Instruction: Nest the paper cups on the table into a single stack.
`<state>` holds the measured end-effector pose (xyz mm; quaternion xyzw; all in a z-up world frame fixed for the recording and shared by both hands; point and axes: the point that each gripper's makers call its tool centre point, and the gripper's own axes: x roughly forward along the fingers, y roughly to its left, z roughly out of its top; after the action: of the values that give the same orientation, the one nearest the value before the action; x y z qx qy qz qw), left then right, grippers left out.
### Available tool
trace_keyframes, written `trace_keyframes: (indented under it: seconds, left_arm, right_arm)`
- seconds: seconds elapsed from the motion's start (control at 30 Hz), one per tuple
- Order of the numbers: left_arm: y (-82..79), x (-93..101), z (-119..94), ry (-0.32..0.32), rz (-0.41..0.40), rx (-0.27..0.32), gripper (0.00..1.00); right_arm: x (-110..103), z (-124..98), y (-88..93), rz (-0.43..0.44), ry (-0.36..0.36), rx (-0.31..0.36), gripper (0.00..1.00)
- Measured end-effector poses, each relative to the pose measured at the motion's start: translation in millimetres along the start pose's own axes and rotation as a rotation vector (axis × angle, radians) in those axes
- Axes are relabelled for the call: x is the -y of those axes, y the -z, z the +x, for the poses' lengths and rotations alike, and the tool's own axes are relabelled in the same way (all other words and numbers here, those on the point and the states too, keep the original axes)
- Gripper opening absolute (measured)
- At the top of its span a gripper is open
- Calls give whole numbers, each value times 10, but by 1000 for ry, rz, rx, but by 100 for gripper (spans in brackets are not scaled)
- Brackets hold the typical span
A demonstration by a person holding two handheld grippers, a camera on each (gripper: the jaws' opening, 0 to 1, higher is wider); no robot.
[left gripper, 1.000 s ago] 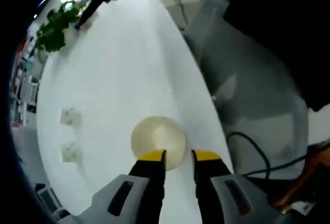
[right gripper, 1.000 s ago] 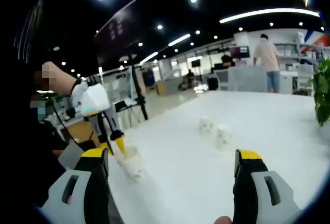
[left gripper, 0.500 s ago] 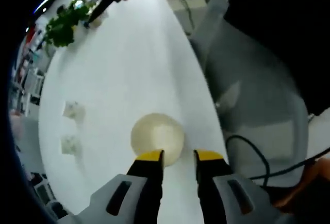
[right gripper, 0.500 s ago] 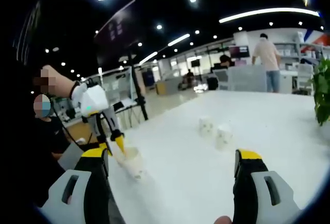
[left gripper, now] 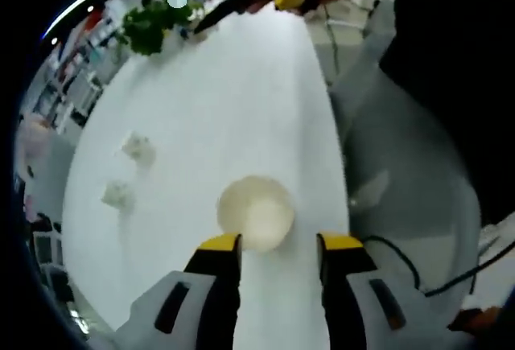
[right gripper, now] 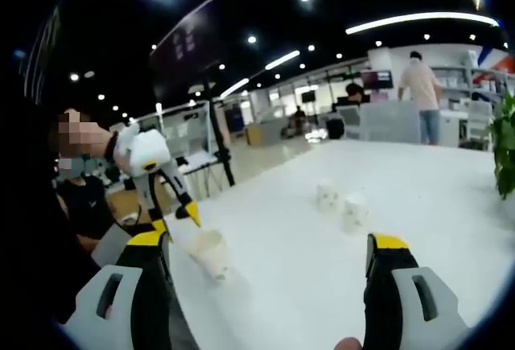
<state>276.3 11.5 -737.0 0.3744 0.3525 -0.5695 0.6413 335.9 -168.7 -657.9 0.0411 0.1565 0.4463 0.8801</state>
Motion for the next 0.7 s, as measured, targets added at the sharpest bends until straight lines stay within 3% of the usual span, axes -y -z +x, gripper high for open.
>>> trace_keyframes:
  seconds: [0.1,0.2,0.43,0.6,0.7]
  left_arm:
    - [-9,-80,-59,-55,-81,40,38]
    - [-31,-93,-84,-65,-130,79,39]
    - [-79,-127,-102,-97,-187,126,40]
    - [-118,-203,-134,-134,-258,178,46]
    - [-186,-244,-157,-151,-326,243,54]
  right_arm:
    - [-16,23,-6,-7,-7,-5,100]
    - [-31,33,-37,-12,-11,-3,100]
    - [-57,60,-29,-10,-22,-4,100]
    - [-73,72,6,-6,-30,-15,100]
    - [-65,77,0,-3,-28,-16,100]
